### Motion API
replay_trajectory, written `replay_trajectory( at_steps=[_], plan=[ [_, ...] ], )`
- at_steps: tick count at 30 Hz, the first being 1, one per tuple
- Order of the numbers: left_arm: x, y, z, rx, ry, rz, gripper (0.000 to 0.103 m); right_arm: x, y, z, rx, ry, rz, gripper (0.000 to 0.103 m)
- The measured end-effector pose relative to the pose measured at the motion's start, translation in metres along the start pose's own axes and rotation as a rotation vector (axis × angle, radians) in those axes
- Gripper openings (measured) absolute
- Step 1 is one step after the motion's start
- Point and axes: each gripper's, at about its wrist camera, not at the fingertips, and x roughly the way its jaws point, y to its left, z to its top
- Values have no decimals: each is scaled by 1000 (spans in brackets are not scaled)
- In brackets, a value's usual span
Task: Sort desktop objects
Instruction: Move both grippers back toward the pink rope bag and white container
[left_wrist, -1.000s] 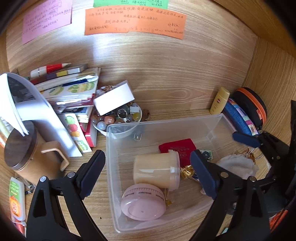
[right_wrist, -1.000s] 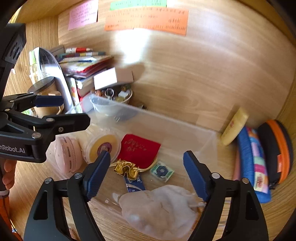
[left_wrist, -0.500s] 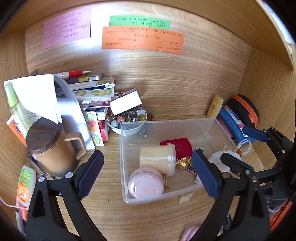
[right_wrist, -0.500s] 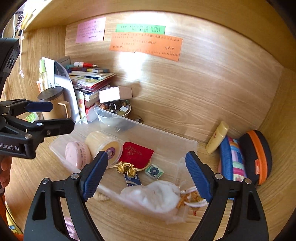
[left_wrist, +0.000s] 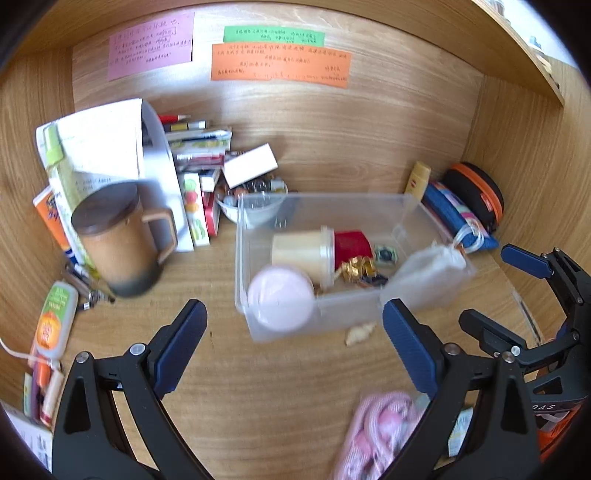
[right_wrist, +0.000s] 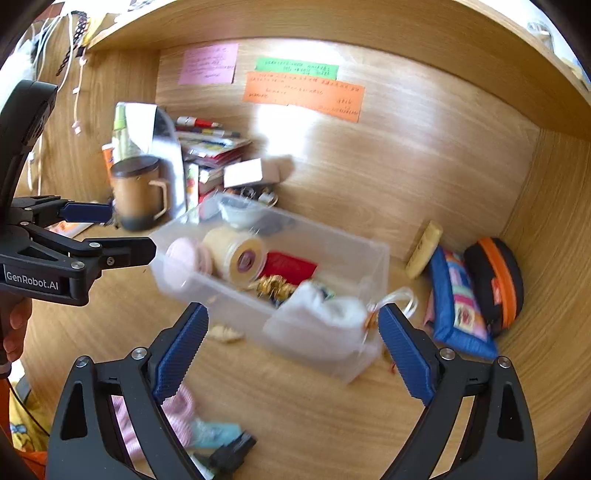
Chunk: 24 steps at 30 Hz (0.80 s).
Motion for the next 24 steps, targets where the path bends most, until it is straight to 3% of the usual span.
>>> replay_trajectory(
  at_steps=[14,24],
  plan=[
    [-12,-27,-66,42,56,-19,97,-18,12,-65,23,87,29,92],
    [-16,-23,-88,26,100,-32,97,-26,0,-82,66,121,38,92]
  ],
)
